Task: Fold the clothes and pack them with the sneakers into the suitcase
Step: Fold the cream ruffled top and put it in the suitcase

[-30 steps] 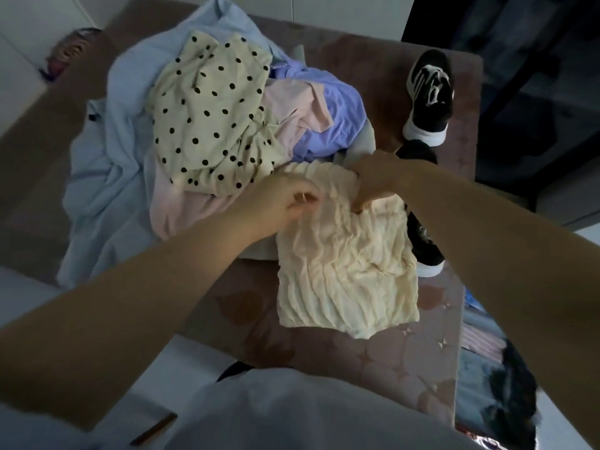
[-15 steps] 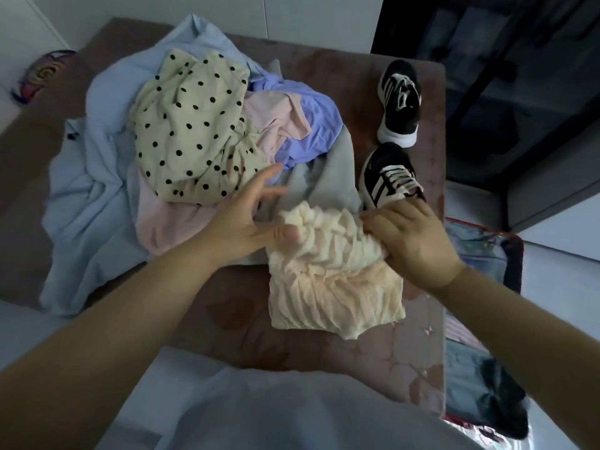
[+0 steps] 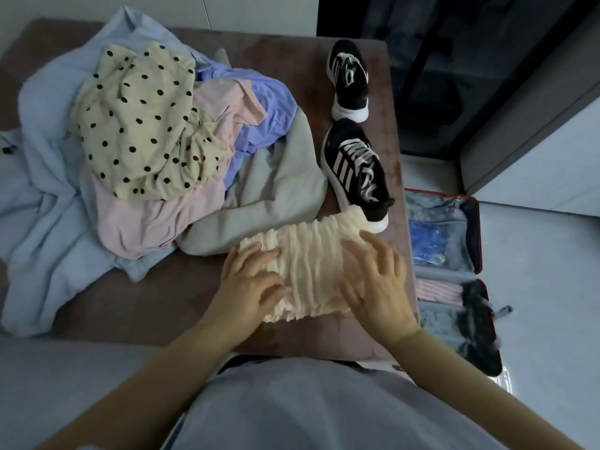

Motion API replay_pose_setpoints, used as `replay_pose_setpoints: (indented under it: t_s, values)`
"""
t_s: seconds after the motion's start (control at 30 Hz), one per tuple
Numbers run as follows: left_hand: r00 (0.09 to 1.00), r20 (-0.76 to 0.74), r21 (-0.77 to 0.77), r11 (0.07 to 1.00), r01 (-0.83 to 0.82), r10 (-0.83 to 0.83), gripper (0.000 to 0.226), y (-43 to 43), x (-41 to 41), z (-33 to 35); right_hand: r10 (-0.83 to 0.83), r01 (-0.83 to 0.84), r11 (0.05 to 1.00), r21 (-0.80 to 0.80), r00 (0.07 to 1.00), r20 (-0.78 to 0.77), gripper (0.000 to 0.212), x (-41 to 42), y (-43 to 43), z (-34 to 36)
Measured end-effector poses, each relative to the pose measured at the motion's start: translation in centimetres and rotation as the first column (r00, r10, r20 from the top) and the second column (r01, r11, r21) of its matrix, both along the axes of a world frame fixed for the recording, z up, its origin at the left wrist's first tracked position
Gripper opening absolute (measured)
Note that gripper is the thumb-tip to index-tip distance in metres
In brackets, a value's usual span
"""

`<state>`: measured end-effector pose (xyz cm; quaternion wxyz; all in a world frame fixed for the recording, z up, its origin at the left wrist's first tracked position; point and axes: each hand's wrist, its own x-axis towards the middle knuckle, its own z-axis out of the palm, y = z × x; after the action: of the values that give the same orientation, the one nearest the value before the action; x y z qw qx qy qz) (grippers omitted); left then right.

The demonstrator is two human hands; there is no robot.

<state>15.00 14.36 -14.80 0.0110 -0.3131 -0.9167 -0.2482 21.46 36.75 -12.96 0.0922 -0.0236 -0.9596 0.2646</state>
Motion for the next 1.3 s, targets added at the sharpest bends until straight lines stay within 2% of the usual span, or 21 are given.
replay_pose_setpoints:
  t_s: [0.03, 0.1, 0.17, 0.2, 0.23, 0.3, 0.37, 0.43, 0.5, 0.67, 0.83, 1.0, 1.13, 1.2, 1.3]
  values:
    - [0.998, -0.016, 0.031, 0.998, -0.061, 0.062, 0.055, 0.4, -0.1, -0.1, -0.037, 0.042, 0.998, -0.047, 0.994, 0.102, 0.054, -0.4, -0.2, -0.2]
    - [0.983, 0.045, 0.118, 0.976, -0.184, 0.18, 0.04, 1.0, -0.2, -0.3, -0.055, 0.089, 0.99, -0.108, 0.958, 0.281, 0.062, -0.7, -0.4, -1.7]
    - [0.965, 0.131, 0.258, 0.932, -0.256, 0.229, 0.021, 1.5, -0.3, -0.7, -0.051, 0.103, 0.984, -0.142, 0.943, 0.328, 0.062, -0.5, -0.3, -3.4]
    - [0.961, 0.136, 0.303, 0.914, -0.271, 0.24, 0.019, 1.7, 0.0, -1.0, -0.046, 0.103, 0.982, -0.16, 0.944, 0.328, 0.062, -0.4, -0.1, -3.9]
    - [0.956, 0.118, 0.319, 0.901, -0.293, 0.269, 0.021, 2.0, 0.3, -1.3, -0.037, 0.097, 0.98, -0.172, 0.944, 0.327, 0.062, -0.6, 0.1, -4.1]
    - [0.906, 0.131, 0.32, 0.848, -0.422, 0.401, 0.042, 2.3, 1.1, -1.9, -0.011, 0.085, 0.976, -0.203, 0.94, 0.342, 0.065, -0.8, 0.4, -3.9]
    - [0.821, 0.326, 0.35, 0.747, -0.565, 0.469, 0.067, 2.5, 2.3, -1.9, 0.021, 0.092, 0.953, -0.287, 0.93, 0.368, 0.069, -0.6, 0.1, -3.3]
    - [0.779, 0.52, 0.379, 0.723, -0.577, 0.349, 0.076, 2.6, 3.2, -1.5, 0.011, 0.135, 0.91, -0.392, 0.937, 0.349, 0.074, 0.0, -0.7, -2.8]
    - [0.763, 0.601, 0.396, 0.741, -0.543, 0.238, 0.076, 2.5, 3.4, -1.0, -0.031, 0.179, 0.869, -0.461, 0.95, 0.309, 0.078, 0.4, -2.1, -2.2]
    - [0.692, 0.716, 0.42, 0.731, -0.537, 0.097, 0.072, 0.8, 3.7, -0.4, -0.18, 0.325, 0.716, -0.618, 0.941, 0.287, 0.065, 3.1, -6.3, -2.0]
    - [0.653, 0.756, 0.379, 0.775, -0.506, 0.057, 0.073, 1.3, 7.7, 0.0, -0.257, 0.38, 0.665, -0.643, 0.925, 0.28, 0.062, 8.5, -5.6, -2.3]
    - [0.667, 0.739, 0.432, 0.825, -0.365, -0.092, 0.083, 8.0, 12.8, 0.2, -0.351, 0.43, 0.612, -0.664, 0.9, 0.259, 0.066, 15.4, 1.1, -2.5]
    - [0.671, 0.699, 0.485, 0.853, -0.192, -0.247, 0.09, 17.5, 16.6, -0.7, -0.442, 0.488, 0.555, -0.674, 0.859, 0.258, 0.064, 20.7, 10.4, -3.2]
    - [0.613, 0.736, 0.473, 0.867, -0.159, -0.289, 0.091, 23.2, 18.7, -1.9, -0.445, 0.553, 0.495, -0.67, 0.824, 0.351, 0.062, 23.3, 16.0, -3.8]
    - [0.489, 0.842, 0.399, 0.872, -0.283, -0.227, 0.09, 31.2, 21.9, -4.7, -0.423, 0.624, 0.489, -0.609, 0.781, 0.46, 0.06, 26.0, 24.1, -4.7]
